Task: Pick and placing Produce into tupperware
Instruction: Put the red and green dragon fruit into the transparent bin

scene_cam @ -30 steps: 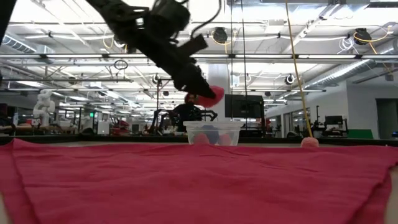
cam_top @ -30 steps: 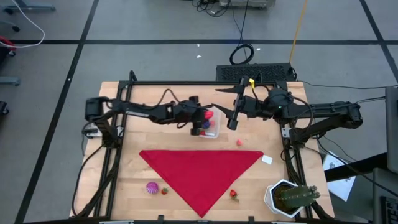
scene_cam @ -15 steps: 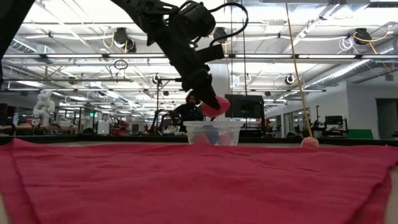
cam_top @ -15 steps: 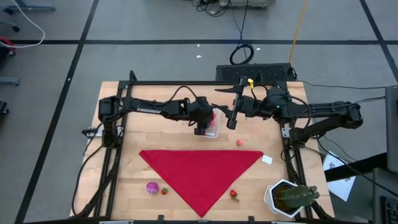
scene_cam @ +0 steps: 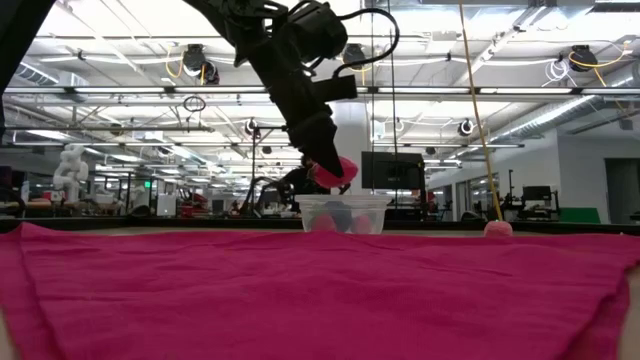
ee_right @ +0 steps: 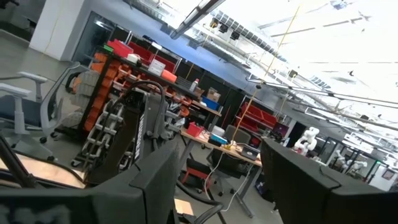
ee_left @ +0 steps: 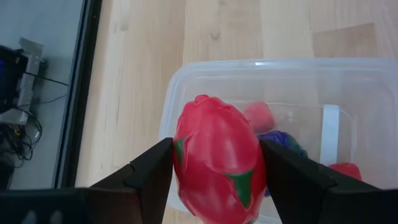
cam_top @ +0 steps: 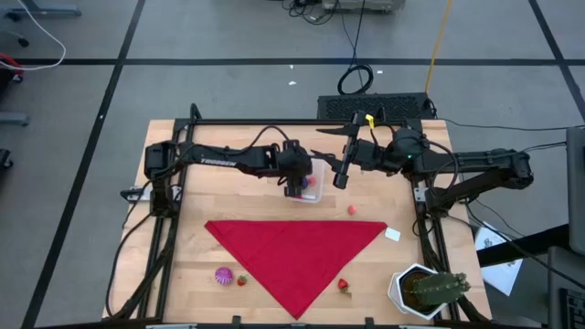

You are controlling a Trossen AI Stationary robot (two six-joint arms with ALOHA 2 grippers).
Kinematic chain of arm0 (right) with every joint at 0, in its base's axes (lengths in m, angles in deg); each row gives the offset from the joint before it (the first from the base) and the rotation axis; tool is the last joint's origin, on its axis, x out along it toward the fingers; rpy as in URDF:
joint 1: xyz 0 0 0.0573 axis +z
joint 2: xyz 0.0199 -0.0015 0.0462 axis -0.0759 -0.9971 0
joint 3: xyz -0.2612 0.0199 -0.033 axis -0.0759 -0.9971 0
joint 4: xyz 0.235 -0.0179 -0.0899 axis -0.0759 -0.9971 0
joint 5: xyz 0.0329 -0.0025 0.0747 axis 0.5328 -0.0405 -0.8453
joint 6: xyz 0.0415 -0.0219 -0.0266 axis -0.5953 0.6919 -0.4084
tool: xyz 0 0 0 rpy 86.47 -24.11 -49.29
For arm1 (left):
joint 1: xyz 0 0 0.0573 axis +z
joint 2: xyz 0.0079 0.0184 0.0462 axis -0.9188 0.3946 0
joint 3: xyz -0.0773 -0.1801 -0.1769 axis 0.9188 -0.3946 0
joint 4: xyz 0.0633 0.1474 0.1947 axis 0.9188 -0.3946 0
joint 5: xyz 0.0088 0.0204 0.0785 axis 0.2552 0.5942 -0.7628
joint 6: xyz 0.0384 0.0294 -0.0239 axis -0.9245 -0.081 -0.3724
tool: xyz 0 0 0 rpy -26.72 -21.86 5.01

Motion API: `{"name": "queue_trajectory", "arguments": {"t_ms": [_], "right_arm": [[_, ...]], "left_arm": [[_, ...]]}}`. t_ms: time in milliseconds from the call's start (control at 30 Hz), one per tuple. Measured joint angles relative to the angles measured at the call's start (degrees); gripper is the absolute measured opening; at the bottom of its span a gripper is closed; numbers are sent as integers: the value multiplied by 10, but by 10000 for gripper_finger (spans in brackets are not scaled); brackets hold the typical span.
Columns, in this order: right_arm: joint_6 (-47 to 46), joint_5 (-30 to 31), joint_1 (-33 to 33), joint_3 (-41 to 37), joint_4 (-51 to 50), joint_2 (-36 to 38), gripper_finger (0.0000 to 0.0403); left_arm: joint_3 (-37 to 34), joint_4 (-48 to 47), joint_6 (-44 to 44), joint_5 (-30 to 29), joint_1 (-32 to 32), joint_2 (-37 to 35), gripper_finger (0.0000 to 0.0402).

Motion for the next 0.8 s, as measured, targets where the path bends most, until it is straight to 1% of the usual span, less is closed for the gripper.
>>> {"name": "queue_trajectory", "arguments": {"t_ms": [300,500,800], "right_arm": [[-1,0,0,0,0,0,220],[-2,0,0,0,0,0,220],[1,0,0,0,2,0,220]], "left_arm": [[0,0,-27,1,-8,0,230],[21,-4,-31,15,-8,0,230],[59,-70,-47,12,-12,7,230]]}}
